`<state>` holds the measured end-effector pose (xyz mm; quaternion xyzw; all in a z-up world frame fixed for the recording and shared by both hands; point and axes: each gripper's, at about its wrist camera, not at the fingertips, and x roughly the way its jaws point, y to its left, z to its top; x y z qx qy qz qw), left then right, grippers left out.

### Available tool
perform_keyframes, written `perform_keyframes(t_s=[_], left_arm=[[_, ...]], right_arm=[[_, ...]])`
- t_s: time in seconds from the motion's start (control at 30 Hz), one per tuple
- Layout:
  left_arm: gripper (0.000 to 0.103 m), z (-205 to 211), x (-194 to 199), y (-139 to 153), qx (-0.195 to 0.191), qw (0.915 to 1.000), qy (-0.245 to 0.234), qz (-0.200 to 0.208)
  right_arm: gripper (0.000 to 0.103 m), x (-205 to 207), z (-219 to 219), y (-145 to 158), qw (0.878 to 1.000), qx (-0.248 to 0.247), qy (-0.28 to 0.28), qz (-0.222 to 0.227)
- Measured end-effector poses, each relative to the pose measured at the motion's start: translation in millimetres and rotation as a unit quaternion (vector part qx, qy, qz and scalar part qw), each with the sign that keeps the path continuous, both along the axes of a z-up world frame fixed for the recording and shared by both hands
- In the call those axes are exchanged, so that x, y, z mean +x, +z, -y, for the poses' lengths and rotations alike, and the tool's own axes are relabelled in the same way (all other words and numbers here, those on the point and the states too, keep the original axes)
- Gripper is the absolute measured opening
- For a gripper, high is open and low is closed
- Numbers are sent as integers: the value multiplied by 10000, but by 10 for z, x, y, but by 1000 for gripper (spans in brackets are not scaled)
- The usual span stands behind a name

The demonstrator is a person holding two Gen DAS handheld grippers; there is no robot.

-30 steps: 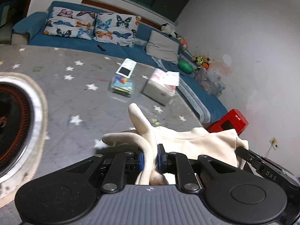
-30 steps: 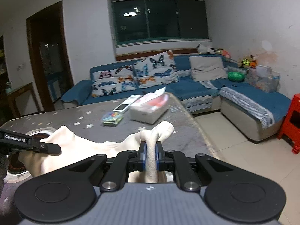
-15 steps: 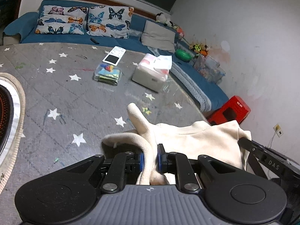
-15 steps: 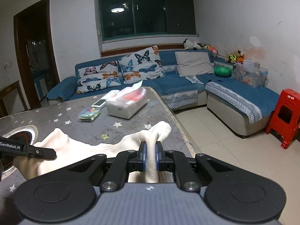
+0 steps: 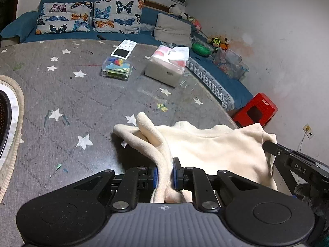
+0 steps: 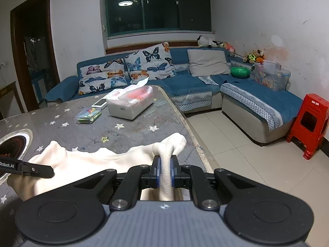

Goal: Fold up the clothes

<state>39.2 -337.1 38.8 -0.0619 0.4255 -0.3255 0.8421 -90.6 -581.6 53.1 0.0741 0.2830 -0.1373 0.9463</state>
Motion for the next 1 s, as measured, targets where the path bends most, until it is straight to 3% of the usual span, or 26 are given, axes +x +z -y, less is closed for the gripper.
perform_keyframes(t_s=[0.6,0.73,1.0], left_arm=[[15,-78,-26,-176,199,9998,-32,-50],[15,-89,-26,-193,188,9998,-43,-52],[16,-141,-49,-214,156,9998,-121,-52]], right_arm=[[9,82,129,-284,9988,51,-190,-443],[16,64,169,-355,9981,97,-237,-559],[16,6,166,-430,9974,58,-117,-707]])
